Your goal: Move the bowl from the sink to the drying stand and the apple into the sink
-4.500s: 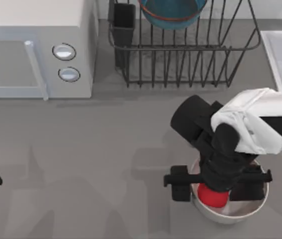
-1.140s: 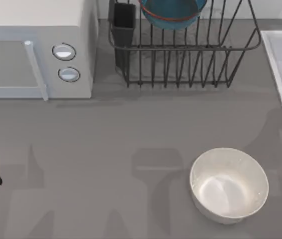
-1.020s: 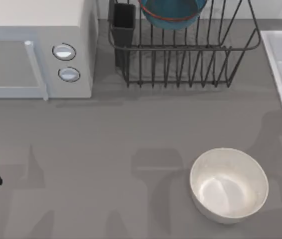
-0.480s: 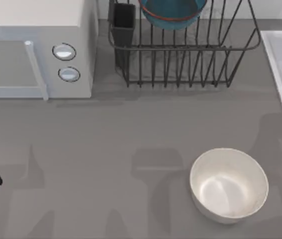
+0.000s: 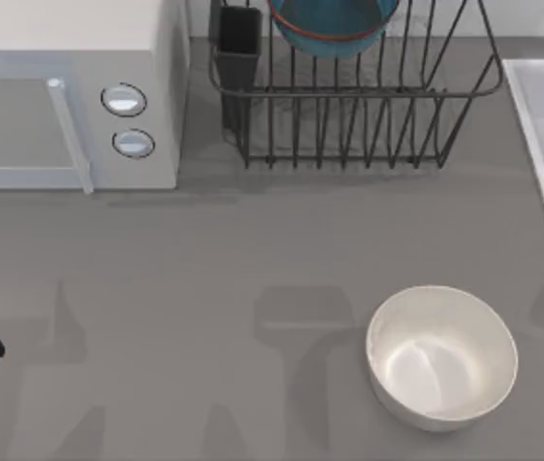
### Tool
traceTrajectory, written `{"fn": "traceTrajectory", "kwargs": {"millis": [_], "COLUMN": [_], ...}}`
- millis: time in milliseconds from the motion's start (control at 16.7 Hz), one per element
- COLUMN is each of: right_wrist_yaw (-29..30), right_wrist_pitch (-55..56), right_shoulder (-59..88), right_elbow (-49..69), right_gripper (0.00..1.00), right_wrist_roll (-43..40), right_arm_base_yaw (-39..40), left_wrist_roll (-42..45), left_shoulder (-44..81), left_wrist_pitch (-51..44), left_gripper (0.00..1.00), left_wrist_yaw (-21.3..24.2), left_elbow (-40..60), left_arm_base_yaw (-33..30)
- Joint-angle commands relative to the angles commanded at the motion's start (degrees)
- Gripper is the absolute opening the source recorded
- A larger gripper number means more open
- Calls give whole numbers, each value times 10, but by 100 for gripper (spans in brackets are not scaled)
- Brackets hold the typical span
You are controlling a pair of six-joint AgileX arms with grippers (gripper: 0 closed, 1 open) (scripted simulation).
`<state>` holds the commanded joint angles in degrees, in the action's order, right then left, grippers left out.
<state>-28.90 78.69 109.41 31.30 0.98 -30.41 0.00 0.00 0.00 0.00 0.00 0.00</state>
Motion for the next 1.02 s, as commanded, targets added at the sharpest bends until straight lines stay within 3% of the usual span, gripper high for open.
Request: {"fn": "traceTrajectory", "kwargs": {"millis": [300, 720, 1020], "right_wrist_yaw": [5, 7, 7], "right_wrist_pitch": [174, 207, 207], "right_shoulder": [144, 176, 176], "right_elbow": [-26, -33, -33], "right_gripper": [0, 0, 38], "right_wrist_roll": [-1, -1, -1], "right_arm_base_yaw": [1, 2, 2], "left_wrist_roll": [0, 0, 0], "left_shoulder": [0, 0, 0], "left_wrist_pitch": [0, 0, 0], "left_gripper": [100, 100, 100], "left_wrist_yaw": [0, 0, 0], "left_elbow": [0, 0, 0], "left_arm_base_yaw": [0, 0, 0]}}
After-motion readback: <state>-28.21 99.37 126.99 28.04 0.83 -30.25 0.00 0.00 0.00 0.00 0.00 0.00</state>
